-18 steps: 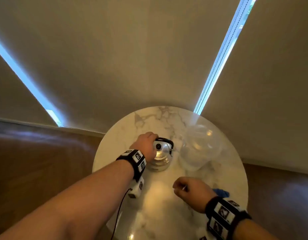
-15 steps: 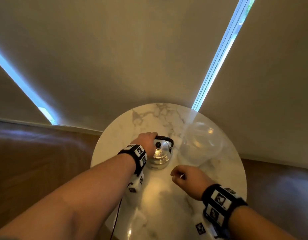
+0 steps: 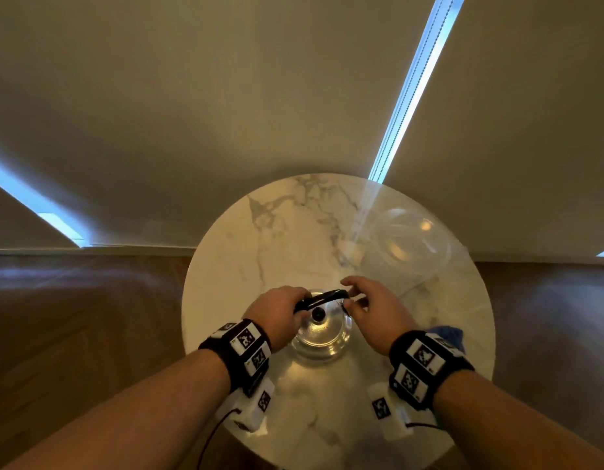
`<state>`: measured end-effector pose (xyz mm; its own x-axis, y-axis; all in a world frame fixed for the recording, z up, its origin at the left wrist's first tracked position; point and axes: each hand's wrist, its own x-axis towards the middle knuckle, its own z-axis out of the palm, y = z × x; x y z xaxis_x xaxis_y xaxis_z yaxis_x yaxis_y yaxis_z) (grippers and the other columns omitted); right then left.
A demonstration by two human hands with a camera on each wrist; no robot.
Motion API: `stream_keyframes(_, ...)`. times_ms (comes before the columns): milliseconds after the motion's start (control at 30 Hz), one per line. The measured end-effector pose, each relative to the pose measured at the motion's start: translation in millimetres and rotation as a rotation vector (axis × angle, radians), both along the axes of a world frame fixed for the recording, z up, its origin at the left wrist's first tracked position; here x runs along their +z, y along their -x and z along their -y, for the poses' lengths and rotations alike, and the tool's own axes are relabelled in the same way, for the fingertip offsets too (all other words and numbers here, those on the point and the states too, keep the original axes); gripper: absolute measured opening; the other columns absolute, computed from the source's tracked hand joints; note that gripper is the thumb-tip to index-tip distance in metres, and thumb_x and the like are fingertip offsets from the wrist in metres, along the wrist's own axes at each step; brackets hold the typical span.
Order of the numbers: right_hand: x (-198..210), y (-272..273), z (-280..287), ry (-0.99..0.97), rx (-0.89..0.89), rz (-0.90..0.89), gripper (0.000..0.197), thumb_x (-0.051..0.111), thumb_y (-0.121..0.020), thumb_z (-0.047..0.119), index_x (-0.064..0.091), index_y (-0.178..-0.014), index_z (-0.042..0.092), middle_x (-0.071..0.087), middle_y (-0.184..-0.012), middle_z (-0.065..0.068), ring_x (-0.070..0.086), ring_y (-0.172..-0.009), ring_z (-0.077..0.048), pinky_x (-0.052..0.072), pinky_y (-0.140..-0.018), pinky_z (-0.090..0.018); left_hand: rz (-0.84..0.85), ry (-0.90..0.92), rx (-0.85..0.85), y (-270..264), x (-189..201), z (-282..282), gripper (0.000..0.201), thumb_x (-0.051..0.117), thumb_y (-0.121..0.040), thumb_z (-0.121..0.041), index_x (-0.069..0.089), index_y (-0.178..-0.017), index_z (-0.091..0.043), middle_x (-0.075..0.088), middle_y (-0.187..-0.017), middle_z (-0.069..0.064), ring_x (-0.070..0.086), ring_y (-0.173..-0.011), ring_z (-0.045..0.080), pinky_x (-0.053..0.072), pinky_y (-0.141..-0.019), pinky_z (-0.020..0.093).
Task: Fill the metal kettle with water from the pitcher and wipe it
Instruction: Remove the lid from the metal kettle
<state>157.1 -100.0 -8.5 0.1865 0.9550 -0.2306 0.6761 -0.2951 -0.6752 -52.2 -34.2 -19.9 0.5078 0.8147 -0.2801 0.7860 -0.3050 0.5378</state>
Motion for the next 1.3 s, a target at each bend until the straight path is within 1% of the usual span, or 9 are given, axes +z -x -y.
stream_keyframes(167,-17,8,2,-0.011,-0.009,0.008,0.022,0.065,-0.097,0.027,0.069,-0.117,0.035,0.058,-0.113,0.011,0.064,-0.095,-0.008,0.046,-0.082,-0.022,0.103,0.036,0.040,6,-10,19,0.038,0.065,-0.091,-0.034,0.062,-0.129,-0.038,0.071,-0.115,-0.007,0.066,-0.106,0.019,0.052,-0.089,0.034)
stream_keyframes(267,-23,16,-9,-0.008,-0.002,0.038,0.029,0.064,-0.096,0.022,0.067,-0.122,0.035,0.055,-0.117,0.014,0.064,-0.101,-0.011,0.052,-0.091,-0.030,0.167,0.052,0.082,7,-19,14,0.055,0.061,-0.095,-0.027,0.049,-0.146,-0.042,0.069,-0.127,0.000,0.065,-0.115,0.021,0.051,-0.099,0.037)
stream_keyframes(367,-26,23,-21,0.024,0.068,0.068,0.045,0.062,-0.094,0.010,0.061,-0.134,0.031,0.053,-0.130,0.010,0.062,-0.107,-0.012,0.052,-0.098,-0.032,0.169,0.052,0.060,8,-28,8,0.054,0.053,-0.100,-0.023,0.046,-0.148,-0.045,0.067,-0.120,0.006,0.064,-0.110,0.025,0.051,-0.095,0.038)
stream_keyframes(500,-28,28,-33,0.106,0.173,0.119,0.057,0.056,-0.094,0.001,0.053,-0.144,0.027,0.047,-0.146,0.004,0.058,-0.117,-0.014,0.045,-0.101,-0.026,0.074,0.063,0.104,10,-42,4,0.054,0.044,-0.104,-0.026,0.035,-0.155,-0.042,0.061,-0.124,0.004,0.062,-0.109,0.023,0.051,-0.092,0.037)
stream_keyframes(633,-28,30,-39,0.158,0.258,0.158,0.055,0.060,-0.094,0.011,0.051,-0.147,0.025,0.042,-0.154,0.004,0.055,-0.128,-0.017,0.042,-0.101,-0.023,0.012,0.128,0.107,10,-48,9,0.072,0.050,-0.098,-0.027,0.018,-0.162,-0.030,0.046,-0.150,0.004,0.056,-0.125,0.025,0.050,-0.099,0.040)
stream_keyframes(767,-23,28,-18,0.107,0.273,0.224,0.055,0.067,-0.089,0.032,0.055,-0.142,0.027,0.049,-0.145,0.006,0.054,-0.125,-0.017,0.037,-0.093,-0.022,0.023,0.021,0.027,13,-53,26,0.123,0.076,-0.068,-0.061,0.006,-0.162,-0.024,0.012,-0.168,-0.003,0.030,-0.147,0.022,0.043,-0.111,0.040)
stream_keyframes(866,-23,35,2,0.104,0.321,0.293,0.047,0.068,-0.084,0.036,0.061,-0.130,0.030,0.056,-0.129,0.005,0.056,-0.116,-0.019,0.046,-0.090,-0.028,-0.038,-0.056,-0.027,10,-61,30,0.141,0.075,-0.052,-0.083,0.006,-0.161,-0.026,0.015,-0.164,-0.001,0.031,-0.145,0.024,0.046,-0.105,0.041)
stream_keyframes(1033,-32,51,1,0.106,0.310,0.331,0.034,0.064,-0.086,0.025,0.064,-0.120,0.022,0.059,-0.124,-0.001,0.059,-0.109,-0.025,0.052,-0.085,-0.035,-0.062,-0.109,-0.028,6,-68,28,0.146,0.078,-0.048,-0.082,0.009,-0.161,-0.021,0.023,-0.159,0.002,0.038,-0.137,0.025,0.050,-0.098,0.044)
stream_keyframes(1300,-42,52,-4,0.048,0.325,0.392,0.020,0.060,-0.091,0.018,0.070,-0.108,0.018,0.062,-0.114,-0.003,0.064,-0.093,-0.025,0.043,-0.072,-0.028,-0.007,-0.002,0.014,4,-70,28,0.150,0.086,-0.050,-0.073,0.000,-0.161,-0.022,0.026,-0.156,0.001,0.044,-0.131,0.025,0.050,-0.101,0.043)
